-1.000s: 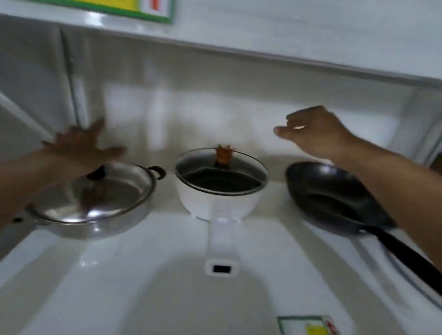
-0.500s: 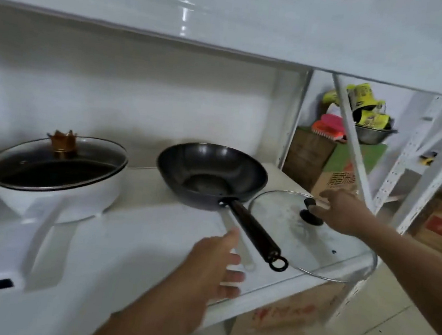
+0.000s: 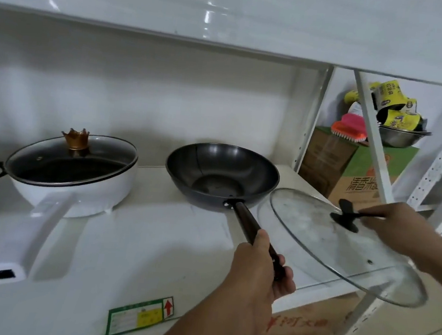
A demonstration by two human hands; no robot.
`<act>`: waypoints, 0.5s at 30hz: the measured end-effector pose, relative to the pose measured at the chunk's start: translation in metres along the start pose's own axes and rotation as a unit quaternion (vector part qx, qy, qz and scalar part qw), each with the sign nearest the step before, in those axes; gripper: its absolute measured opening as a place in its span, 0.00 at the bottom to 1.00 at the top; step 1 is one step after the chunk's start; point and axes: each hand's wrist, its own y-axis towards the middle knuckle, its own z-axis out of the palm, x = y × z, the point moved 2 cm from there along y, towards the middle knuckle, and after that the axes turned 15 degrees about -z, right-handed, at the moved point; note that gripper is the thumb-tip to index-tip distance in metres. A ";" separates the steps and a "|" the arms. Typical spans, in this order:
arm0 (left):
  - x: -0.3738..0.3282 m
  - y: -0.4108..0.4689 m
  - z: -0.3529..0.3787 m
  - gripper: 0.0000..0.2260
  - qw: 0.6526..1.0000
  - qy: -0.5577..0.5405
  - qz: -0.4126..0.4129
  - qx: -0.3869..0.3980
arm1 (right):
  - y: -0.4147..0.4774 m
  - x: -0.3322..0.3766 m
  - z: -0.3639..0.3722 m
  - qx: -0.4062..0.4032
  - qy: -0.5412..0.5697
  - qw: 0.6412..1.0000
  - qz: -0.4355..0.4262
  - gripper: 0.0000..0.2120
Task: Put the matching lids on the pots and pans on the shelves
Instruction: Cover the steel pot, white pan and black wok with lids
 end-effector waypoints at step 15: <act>0.003 0.016 -0.008 0.22 0.999 0.043 0.024 -0.015 | 0.112 0.162 -0.013 -0.037 0.008 0.993 -0.111 0.13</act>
